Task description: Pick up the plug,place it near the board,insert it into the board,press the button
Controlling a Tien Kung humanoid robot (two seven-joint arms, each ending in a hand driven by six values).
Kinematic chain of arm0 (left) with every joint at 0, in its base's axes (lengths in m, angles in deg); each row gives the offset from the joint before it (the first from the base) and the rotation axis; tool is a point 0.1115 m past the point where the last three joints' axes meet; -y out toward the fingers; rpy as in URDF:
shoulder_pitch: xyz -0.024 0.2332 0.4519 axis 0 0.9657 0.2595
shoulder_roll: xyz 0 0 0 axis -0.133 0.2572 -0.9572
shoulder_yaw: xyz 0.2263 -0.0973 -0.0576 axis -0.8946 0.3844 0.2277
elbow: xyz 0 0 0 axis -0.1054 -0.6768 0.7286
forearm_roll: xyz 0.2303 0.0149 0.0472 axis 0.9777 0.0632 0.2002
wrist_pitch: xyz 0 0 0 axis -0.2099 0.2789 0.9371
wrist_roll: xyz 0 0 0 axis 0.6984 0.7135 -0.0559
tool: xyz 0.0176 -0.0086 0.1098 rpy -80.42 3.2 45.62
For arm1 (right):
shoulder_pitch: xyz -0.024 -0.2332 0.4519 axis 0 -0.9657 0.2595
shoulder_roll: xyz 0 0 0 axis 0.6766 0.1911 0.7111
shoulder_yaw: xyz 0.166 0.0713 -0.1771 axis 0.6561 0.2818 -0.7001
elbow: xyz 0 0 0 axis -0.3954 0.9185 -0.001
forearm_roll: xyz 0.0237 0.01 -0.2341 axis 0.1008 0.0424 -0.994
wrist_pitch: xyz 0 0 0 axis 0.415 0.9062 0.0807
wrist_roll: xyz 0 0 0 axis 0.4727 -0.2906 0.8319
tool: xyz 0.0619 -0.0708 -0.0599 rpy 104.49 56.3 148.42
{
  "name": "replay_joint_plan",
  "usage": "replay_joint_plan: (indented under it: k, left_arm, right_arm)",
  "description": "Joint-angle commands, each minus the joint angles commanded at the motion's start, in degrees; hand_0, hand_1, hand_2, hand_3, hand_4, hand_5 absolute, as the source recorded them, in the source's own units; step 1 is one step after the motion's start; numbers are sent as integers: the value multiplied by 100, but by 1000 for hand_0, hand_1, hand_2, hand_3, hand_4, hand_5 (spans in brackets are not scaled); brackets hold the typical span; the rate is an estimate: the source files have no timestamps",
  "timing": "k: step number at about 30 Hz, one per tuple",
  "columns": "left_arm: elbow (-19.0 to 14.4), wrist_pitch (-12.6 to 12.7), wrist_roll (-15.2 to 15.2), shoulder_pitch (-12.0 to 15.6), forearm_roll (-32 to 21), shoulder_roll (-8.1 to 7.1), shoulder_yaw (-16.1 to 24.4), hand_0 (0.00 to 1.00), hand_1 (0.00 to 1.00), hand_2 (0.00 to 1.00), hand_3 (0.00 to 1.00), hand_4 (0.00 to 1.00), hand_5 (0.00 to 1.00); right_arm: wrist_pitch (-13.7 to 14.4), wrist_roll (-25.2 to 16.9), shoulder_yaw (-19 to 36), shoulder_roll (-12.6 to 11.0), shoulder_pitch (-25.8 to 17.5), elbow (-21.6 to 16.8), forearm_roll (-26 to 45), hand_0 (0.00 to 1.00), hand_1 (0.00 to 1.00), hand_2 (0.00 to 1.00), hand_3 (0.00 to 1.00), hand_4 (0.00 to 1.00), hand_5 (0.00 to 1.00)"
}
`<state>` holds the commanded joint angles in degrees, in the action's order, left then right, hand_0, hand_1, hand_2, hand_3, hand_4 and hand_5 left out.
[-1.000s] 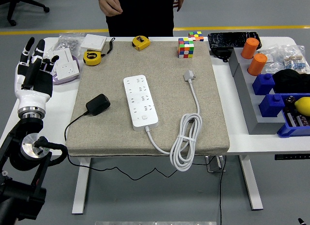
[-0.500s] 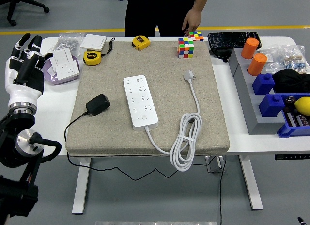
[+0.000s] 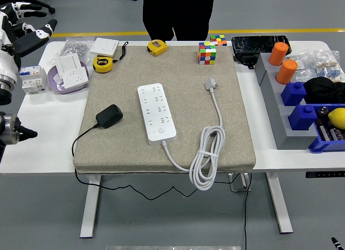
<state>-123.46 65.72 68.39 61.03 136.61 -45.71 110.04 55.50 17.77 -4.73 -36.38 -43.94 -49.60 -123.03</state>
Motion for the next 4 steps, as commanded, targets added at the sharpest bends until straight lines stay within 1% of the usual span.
replay_joint_plan:
  k: [3,4]
  left_arm:
    - [239,-233,97,-257,745,-307,-290,291,133,502,482,826,2]
    - [373,-316,122,-391,1006,-464,-449,291,133,502,482,826,2]
  right_arm:
    - [5,11,50,-3,1,0,-40,960,846,780,787,998,998]
    - [6,11,61,-7,1,0,-43,960,846,780,787,998,998]
